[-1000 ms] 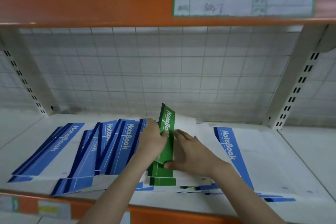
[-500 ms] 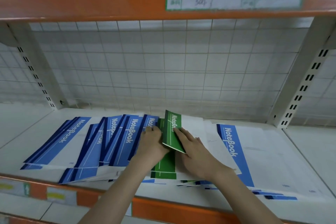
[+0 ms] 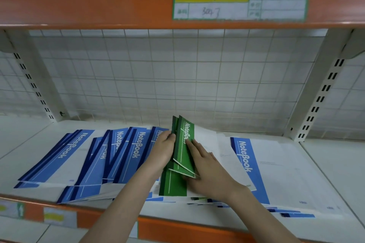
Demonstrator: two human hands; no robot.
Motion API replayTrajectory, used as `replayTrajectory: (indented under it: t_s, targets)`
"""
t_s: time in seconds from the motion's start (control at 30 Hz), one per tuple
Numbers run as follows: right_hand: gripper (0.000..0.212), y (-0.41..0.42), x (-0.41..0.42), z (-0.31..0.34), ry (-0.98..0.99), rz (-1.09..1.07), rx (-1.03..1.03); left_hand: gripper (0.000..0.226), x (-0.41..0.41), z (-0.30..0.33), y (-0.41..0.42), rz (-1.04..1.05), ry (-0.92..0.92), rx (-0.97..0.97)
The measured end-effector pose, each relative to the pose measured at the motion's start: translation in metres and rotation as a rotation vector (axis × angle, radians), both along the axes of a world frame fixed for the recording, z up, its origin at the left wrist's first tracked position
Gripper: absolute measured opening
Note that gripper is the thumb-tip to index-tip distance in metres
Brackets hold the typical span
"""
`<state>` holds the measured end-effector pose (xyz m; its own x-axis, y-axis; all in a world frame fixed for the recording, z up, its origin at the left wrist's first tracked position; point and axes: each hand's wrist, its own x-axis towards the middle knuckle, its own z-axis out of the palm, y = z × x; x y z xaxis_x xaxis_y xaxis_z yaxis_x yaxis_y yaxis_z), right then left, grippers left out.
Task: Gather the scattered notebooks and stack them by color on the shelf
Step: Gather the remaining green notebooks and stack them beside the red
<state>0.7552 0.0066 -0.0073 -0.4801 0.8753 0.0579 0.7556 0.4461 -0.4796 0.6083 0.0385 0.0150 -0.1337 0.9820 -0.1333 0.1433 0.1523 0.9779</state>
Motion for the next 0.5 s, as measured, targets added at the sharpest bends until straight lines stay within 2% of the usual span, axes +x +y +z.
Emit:
replayTrajectory:
  t_s: [0.07, 0.13, 0.17, 0.23, 0.3, 0.33, 0.4, 0.5]
  targets:
    - [0.077, 0.003, 0.002, 0.004, 0.086, -0.046, 0.016, 0.025, -0.003, 0.001, 0.0, 0.002, 0.101, 0.09]
    - [0.075, 0.005, 0.006, 0.008, 0.161, -0.082, 0.014, 0.022, -0.01, -0.001, 0.001, -0.036, 0.445, 0.21]
    - [0.074, 0.006, 0.008, 0.009, 0.185, -0.09, 0.012, 0.023, -0.013, -0.003, 0.0, -0.08, 0.614, 0.207]
    - [0.071, 0.008, 0.01, 0.009, 0.218, -0.096, 0.014, 0.045, -0.016, -0.005, 0.001, -0.196, 0.8, 0.057]
    - [0.067, 0.007, 0.01, 0.008, 0.237, -0.092, 0.011, 0.08, -0.013, -0.006, -0.002, -0.284, 0.967, -0.084]
    - [0.065, 0.007, 0.009, 0.007, 0.239, -0.086, 0.008, 0.095, -0.009, -0.006, -0.004, -0.315, 1.027, -0.116]
    - [0.064, 0.005, 0.008, 0.004, 0.22, -0.073, -0.001, 0.113, -0.002, -0.007, -0.005, -0.313, 1.001, -0.151]
    - [0.064, 0.004, 0.007, 0.001, 0.181, -0.067, -0.021, 0.114, 0.001, -0.005, 0.0, -0.221, 0.949, -0.163]
